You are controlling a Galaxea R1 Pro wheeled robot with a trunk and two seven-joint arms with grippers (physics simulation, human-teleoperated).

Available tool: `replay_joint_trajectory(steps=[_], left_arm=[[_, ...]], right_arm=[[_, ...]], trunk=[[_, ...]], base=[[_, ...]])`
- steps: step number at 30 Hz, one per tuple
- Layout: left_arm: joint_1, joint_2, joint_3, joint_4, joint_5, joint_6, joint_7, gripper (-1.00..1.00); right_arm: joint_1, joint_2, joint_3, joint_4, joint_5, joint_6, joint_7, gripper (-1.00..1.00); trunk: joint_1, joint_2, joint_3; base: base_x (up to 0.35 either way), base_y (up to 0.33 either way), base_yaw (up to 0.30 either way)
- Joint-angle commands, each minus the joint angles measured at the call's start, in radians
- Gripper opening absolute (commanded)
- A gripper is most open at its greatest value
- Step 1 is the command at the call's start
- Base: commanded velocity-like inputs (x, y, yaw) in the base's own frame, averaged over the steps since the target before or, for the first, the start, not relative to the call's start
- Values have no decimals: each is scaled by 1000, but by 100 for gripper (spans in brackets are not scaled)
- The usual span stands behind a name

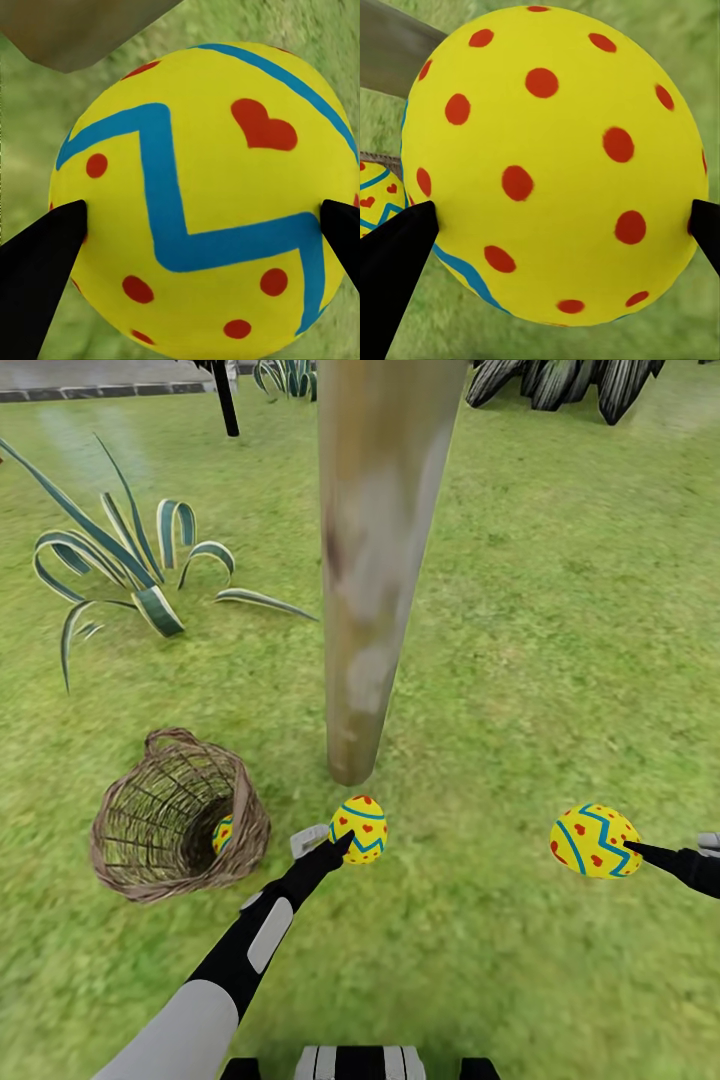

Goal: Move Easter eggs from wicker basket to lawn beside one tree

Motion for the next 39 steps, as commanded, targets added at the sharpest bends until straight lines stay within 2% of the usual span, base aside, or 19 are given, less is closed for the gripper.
replay_joint_trajectory(steps=[1,32,36,39], left_arm=[[0,0,0,0,9,2,-2,-100],[0,0,0,0,9,4,-2,-100],[0,0,0,0,9,4,-2,-100],[0,0,0,0,9,4,-2,-100]], right_arm=[[-1,-1,7,0,-10,10,2,-100],[-1,-1,7,0,-10,10,2,-100],[-1,-1,7,0,-10,10,3,-100],[-1,-1,7,0,-10,10,3,-100]], trunk=[[4,-7,-4],[123,-224,-101],[123,-224,-101],[134,-245,-110]], base=[[0,0,0],[0,0,0],[0,0,0],[0,0,0]])
